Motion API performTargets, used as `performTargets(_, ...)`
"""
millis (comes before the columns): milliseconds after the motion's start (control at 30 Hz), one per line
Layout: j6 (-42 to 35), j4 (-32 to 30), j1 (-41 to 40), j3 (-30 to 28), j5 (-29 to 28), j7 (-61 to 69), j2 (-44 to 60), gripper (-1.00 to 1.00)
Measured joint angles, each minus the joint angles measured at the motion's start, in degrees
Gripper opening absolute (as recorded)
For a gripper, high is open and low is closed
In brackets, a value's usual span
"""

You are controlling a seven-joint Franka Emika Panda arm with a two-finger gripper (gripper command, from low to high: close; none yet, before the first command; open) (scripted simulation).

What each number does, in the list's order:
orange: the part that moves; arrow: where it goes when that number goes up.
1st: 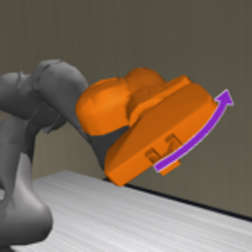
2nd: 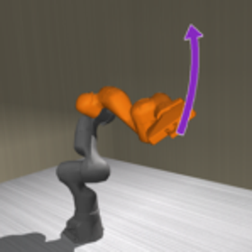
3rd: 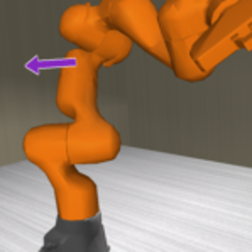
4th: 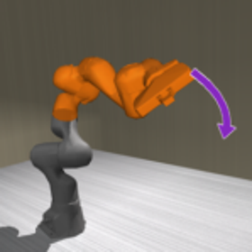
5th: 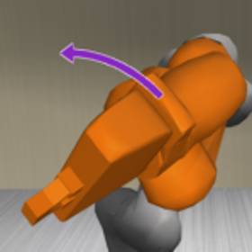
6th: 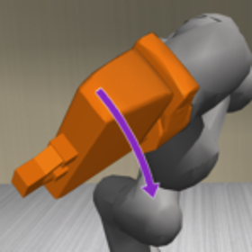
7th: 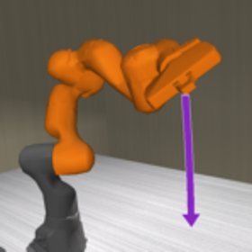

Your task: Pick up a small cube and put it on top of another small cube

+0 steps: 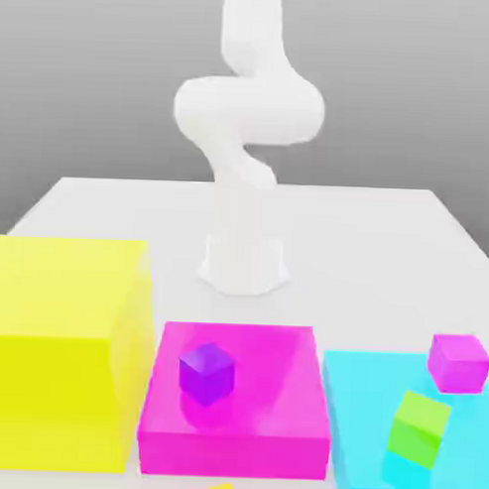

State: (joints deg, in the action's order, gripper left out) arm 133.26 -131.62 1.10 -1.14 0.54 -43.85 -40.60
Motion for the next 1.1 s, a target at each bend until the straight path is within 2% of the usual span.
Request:
performTargets(633,11.2,1.3,4.1,-4.9,5.9,16.4,39.8,0.00)
performTargets(967,17.3,1.8,3.4,-5.0,4.6,21.9,60.2,0.00)
performTargets(1100,22.9,3.3,2.4,-3.9,5.3,23.0,68.5,0.00)
